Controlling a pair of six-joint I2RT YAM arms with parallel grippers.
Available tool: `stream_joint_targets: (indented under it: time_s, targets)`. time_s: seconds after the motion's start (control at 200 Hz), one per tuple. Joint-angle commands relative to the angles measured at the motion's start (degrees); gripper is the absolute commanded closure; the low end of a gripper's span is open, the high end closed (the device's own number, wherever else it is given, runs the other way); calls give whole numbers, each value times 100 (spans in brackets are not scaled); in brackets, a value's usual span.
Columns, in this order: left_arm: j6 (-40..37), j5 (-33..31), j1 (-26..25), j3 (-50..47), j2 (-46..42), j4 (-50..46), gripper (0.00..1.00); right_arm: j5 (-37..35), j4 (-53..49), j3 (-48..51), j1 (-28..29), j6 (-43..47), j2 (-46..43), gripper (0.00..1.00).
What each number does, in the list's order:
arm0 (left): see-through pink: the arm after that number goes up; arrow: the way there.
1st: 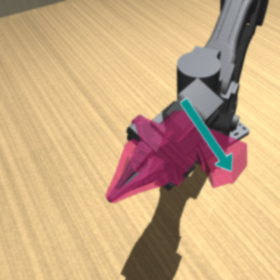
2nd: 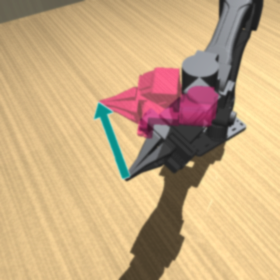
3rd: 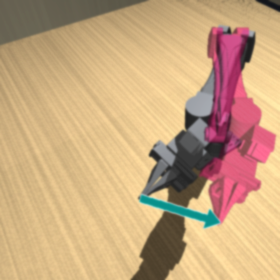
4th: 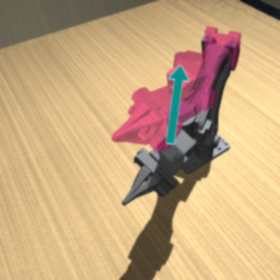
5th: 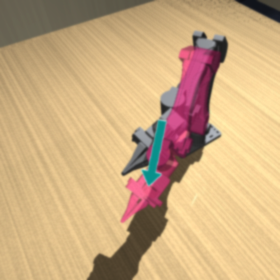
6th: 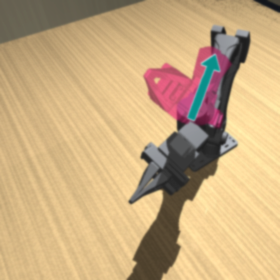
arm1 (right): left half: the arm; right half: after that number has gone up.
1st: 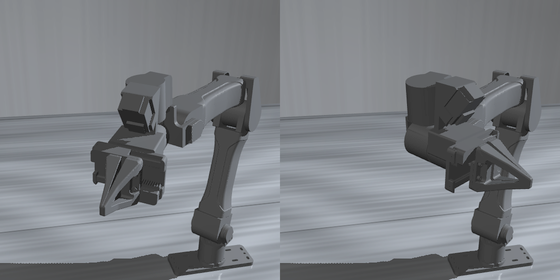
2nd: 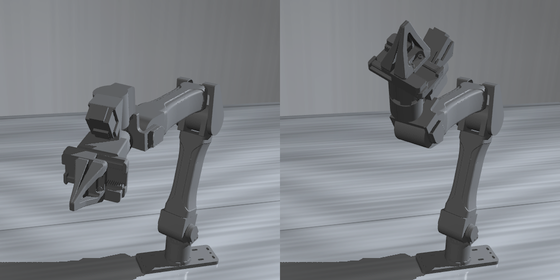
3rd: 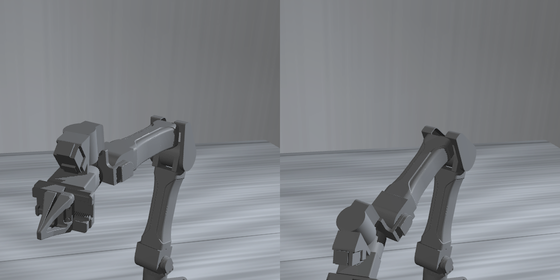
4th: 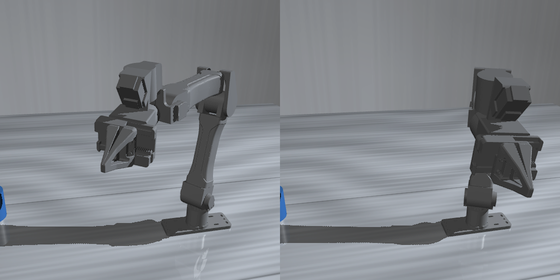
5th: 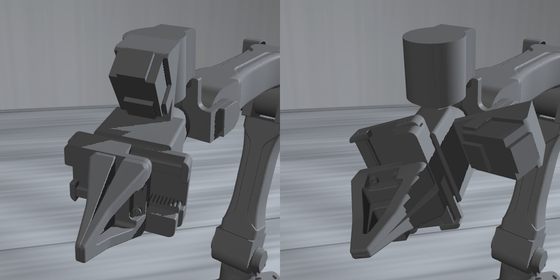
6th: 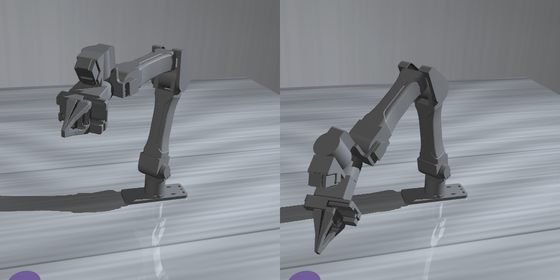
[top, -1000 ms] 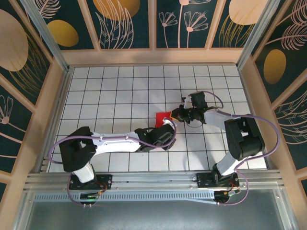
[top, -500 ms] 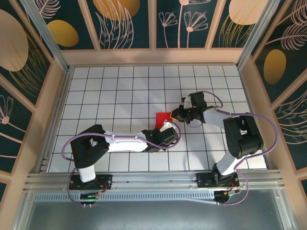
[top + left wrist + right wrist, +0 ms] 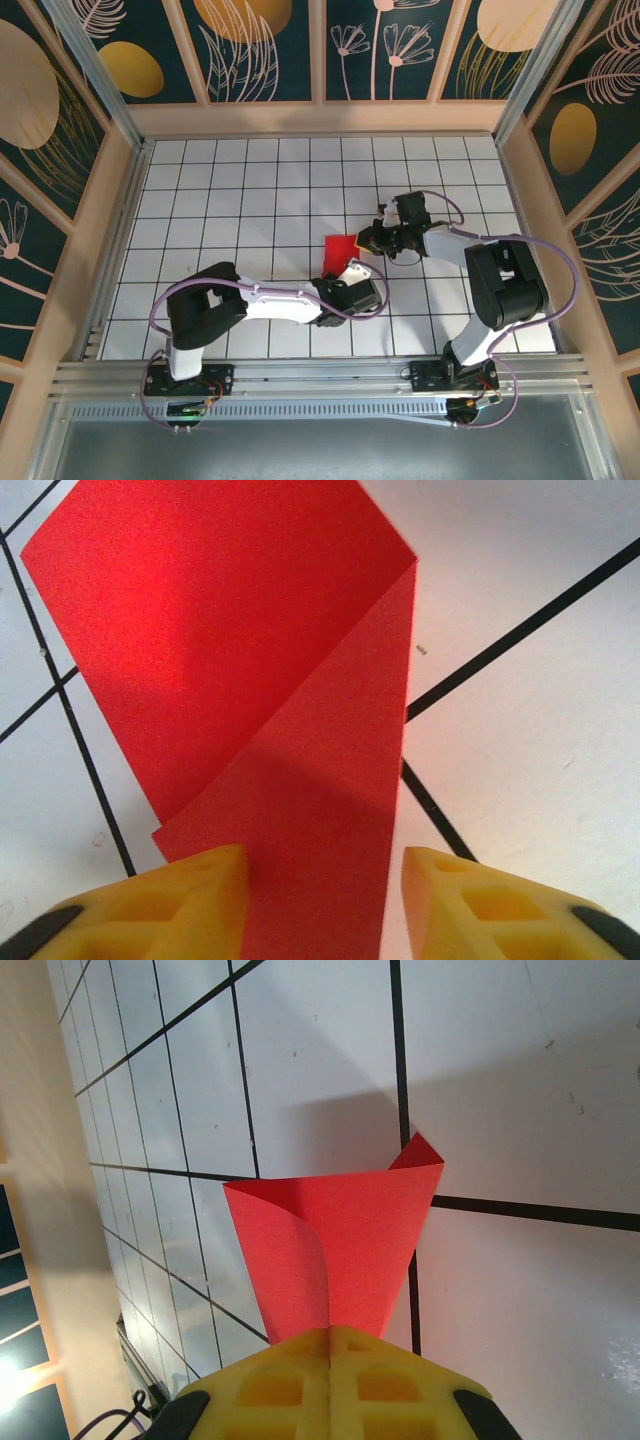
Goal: Fold a paper plane with a square sheet of paper (fold left side to right side)
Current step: Fold the wing for the fifth time at the center of the table.
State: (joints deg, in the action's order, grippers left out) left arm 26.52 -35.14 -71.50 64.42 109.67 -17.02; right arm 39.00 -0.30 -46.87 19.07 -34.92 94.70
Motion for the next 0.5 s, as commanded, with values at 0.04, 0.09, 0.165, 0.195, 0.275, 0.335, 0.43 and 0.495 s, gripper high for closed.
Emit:
stream_joint_targets:
  time_s: [0.04,0.09,0.165,0.195,0.275,0.335,0.43,0.495]
  targets:
    - [97,-318,-37,63,48,-241,64,-46,-5,-77,-16,-9,76,100]
    - [107,-325,-39,40,50,-241,67,-51,-14,-76,-13,-6,92,100]
    - [121,-332,-39,18,46,-241,73,-51,-12,-75,-15,7,92,100]
    - [116,-320,-39,11,48,-233,75,-55,-12,-76,-9,10,93,100]
    - [117,-290,-39,0,55,-217,81,-73,-13,-70,-9,18,97,100]
    - [135,-268,-39,-17,46,-180,86,-103,-16,-66,-10,20,110,100]
    - [175,-235,-37,-73,21,-89,92,-138,-17,-46,-13,28,88,100]
    - [203,-199,-38,-120,-5,-15,95,-186,-17,-38,-23,29,71,100]
